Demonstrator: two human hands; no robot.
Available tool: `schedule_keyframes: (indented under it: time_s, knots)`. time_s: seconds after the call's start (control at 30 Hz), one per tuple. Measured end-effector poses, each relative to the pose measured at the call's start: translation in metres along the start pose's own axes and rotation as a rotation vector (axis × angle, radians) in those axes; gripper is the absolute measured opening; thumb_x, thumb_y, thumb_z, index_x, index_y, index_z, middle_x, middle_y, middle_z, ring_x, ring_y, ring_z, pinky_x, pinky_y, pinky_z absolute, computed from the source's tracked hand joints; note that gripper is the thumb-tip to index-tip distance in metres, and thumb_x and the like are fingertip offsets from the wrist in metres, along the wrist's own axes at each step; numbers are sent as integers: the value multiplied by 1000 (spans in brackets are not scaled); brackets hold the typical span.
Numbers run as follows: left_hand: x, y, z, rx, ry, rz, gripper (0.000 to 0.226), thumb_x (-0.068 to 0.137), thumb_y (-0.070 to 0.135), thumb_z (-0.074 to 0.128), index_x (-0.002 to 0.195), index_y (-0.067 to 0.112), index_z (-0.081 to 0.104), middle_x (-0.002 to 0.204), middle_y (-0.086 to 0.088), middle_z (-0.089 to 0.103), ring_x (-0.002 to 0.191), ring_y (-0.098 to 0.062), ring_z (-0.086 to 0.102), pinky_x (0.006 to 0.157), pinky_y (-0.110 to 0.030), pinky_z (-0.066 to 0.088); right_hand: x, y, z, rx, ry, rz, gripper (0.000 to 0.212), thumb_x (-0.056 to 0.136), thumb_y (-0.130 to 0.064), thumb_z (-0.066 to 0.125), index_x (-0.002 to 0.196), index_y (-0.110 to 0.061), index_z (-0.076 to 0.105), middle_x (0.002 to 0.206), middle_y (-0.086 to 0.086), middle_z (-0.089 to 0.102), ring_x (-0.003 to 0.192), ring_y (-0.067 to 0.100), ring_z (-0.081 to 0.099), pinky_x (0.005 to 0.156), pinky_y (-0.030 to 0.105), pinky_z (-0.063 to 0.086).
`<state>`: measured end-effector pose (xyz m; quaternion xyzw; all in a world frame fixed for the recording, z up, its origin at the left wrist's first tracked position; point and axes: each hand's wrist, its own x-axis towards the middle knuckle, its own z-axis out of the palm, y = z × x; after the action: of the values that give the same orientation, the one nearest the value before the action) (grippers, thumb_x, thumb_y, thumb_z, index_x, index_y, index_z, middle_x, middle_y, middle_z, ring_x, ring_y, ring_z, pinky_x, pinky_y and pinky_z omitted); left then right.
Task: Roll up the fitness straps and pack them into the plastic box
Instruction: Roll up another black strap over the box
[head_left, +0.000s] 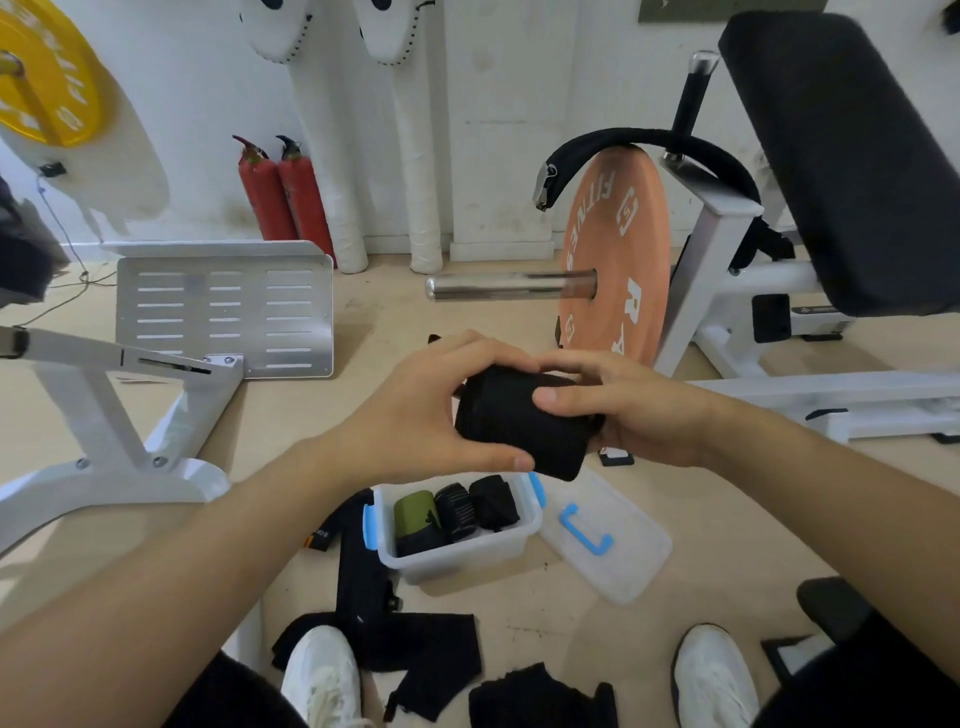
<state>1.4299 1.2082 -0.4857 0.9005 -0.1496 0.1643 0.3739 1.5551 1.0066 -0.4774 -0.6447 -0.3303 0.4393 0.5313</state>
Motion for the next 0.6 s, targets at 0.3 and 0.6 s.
schedule_keyframes:
  time_s: [0.3,0.6]
  knots:
    - [-8,-16,3,-57,-130,-351,38,89,47,74,122,40,56,117,9,66,104,-7,66,90,-35,58,9,24,13,-298,138,-140,58,72,-6,88,123,-20,65,116,3,70,109,16,69,89,31,59]
    - [-16,-31,11,-337,-229,-649,50,86,21,80,126,14,52,110,-11,71,94,-22,74,82,-37,63,28,43,21,-468,228,-252,64,70,-10,91,125,-23,61,118,-6,67,103,16,68,77,34,60]
